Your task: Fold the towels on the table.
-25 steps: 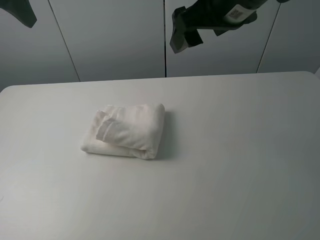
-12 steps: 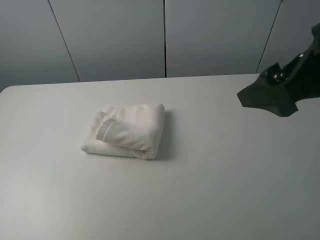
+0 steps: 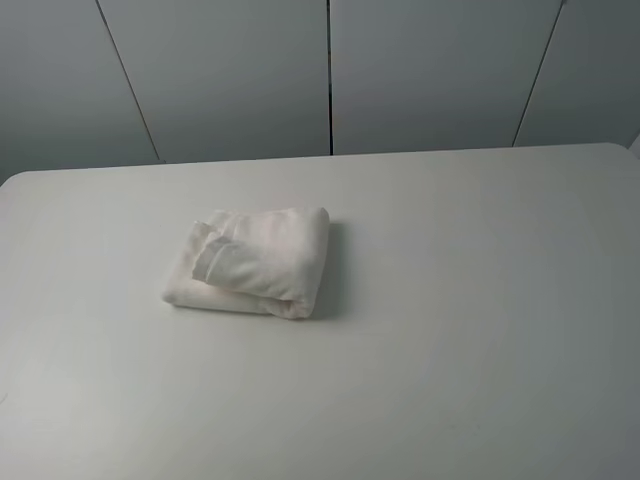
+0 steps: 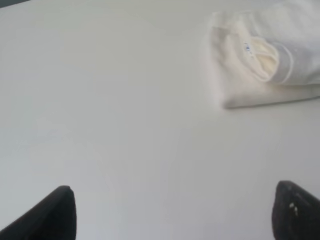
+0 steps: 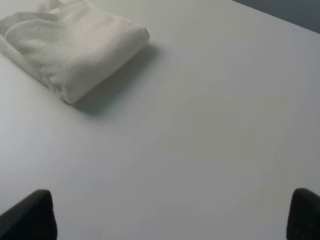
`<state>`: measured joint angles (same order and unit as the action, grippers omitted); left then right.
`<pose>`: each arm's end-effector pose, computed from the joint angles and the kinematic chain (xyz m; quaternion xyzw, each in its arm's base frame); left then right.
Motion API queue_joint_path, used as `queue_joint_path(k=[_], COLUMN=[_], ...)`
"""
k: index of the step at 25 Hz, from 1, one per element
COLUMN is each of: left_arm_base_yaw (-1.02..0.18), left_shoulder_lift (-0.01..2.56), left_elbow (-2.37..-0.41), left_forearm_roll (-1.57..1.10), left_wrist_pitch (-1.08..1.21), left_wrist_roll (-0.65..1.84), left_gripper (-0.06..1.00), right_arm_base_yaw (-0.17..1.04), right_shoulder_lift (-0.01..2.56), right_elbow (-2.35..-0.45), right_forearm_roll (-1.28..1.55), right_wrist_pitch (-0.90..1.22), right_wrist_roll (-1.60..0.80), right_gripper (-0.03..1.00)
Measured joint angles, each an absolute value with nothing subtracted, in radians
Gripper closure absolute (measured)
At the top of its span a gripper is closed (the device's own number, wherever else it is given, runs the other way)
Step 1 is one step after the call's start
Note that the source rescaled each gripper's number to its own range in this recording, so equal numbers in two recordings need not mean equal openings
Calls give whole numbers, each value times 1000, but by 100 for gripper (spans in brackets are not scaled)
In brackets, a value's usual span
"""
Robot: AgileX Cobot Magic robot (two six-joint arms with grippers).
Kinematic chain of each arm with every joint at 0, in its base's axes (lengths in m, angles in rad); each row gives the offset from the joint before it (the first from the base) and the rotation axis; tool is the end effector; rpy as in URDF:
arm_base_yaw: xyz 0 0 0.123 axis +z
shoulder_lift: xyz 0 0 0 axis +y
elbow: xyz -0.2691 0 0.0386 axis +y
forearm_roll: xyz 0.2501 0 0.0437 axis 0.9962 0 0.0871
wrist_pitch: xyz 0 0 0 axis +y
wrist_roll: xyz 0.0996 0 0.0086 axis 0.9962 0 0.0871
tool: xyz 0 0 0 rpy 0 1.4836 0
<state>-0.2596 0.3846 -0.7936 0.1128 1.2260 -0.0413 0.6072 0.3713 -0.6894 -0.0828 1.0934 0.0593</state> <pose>0.0523 -0.0029 0.3331 0.0950 0.9065 -0.0055 0.4114 0.0569 0.0306 0.3130 -0.2458 0.8693 0.1005 0.4168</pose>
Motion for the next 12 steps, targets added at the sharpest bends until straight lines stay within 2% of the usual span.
queue_joint_path(k=[12], left_arm_base_yaw=[-260], left_shoulder_lift=[81], left_elbow=[-660], left_forearm_roll=[22], left_wrist_pitch=[1226], left_wrist_roll=[-21], left_gripper=[-6], right_arm_base_yaw=[607], right_shoulder_lift=[53], right_elbow=[-531], right_forearm_roll=[27], right_wrist_pitch=[1141], right_wrist_roll=[-73], right_gripper=[-3])
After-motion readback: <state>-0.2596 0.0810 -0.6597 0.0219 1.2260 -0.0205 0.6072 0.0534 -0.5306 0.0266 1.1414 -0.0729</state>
